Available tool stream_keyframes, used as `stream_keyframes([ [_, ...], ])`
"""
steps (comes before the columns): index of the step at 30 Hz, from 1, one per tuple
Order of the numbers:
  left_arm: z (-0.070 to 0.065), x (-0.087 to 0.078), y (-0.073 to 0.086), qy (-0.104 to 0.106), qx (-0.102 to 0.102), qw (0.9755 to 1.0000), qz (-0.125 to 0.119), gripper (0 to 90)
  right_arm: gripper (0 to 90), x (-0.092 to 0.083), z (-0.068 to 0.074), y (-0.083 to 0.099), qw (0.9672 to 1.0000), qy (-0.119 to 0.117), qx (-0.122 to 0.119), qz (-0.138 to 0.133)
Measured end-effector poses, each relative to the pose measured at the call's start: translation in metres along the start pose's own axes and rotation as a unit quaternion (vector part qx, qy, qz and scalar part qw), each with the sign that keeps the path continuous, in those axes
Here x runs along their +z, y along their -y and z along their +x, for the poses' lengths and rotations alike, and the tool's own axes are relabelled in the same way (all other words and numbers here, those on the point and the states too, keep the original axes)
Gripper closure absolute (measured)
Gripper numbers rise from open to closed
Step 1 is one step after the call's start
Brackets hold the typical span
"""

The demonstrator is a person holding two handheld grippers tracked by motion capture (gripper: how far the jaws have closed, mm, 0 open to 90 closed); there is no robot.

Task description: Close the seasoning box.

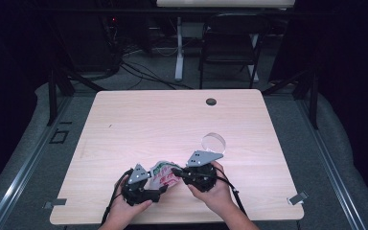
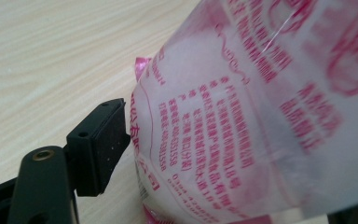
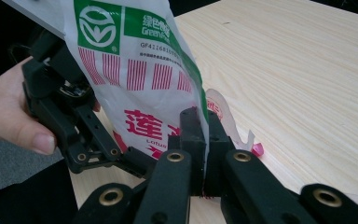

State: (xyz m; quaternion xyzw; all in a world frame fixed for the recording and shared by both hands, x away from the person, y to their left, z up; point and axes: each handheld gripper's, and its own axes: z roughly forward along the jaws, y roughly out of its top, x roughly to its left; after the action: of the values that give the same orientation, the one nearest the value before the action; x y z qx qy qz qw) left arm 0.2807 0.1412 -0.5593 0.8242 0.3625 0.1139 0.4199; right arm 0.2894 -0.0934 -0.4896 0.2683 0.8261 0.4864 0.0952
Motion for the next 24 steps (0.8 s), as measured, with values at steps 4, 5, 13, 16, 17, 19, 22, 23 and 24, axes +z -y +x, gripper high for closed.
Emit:
stream_keyframes([
  [4, 0.000, 0.006, 0.002, 0.002, 0.001, 0.9999, 0.016, 23.0, 90.0, 0.000, 0.000, 0.001, 1.0000, 0.000, 0.003, -0.002],
  [5, -0.001, 0.007, 0.002, 0.000, 0.000, 0.9999, 0.017, 23.1, 90.0, -0.001, 0.000, 0.001, 1.0000, -0.001, 0.002, 0.000],
  [13, -0.001, 0.018, 0.006, 0.001, -0.004, 0.9994, 0.033, 23.3, 90.0, -0.001, -0.001, 0.003, 1.0000, -0.003, 0.004, -0.005],
  [16, -0.001, 0.020, 0.006, 0.002, 0.001, 0.9991, 0.041, 23.3, 90.0, -0.001, -0.001, 0.004, 1.0000, -0.003, 0.005, -0.005],
  [17, -0.001, 0.022, 0.006, 0.002, -0.001, 0.9990, 0.045, 23.3, 90.0, -0.001, -0.001, 0.004, 1.0000, -0.003, 0.005, -0.005],
  [19, 0.000, 0.023, 0.007, 0.003, -0.002, 0.9989, 0.047, 23.3, 90.0, -0.002, -0.001, 0.005, 1.0000, -0.004, 0.005, -0.006],
  [22, -0.001, 0.026, 0.007, 0.002, -0.005, 0.9988, 0.048, 23.5, 90.0, -0.002, -0.001, 0.005, 1.0000, -0.004, 0.005, -0.006],
  [23, 0.000, 0.027, 0.007, 0.005, -0.004, 0.9987, 0.050, 23.8, 90.0, -0.002, -0.001, 0.006, 1.0000, -0.004, 0.005, -0.006],
  [24, 0.000, 0.028, 0.008, 0.002, -0.002, 0.9988, 0.048, 23.9, 90.0, -0.002, -0.001, 0.006, 0.9999, -0.004, 0.007, -0.007],
])
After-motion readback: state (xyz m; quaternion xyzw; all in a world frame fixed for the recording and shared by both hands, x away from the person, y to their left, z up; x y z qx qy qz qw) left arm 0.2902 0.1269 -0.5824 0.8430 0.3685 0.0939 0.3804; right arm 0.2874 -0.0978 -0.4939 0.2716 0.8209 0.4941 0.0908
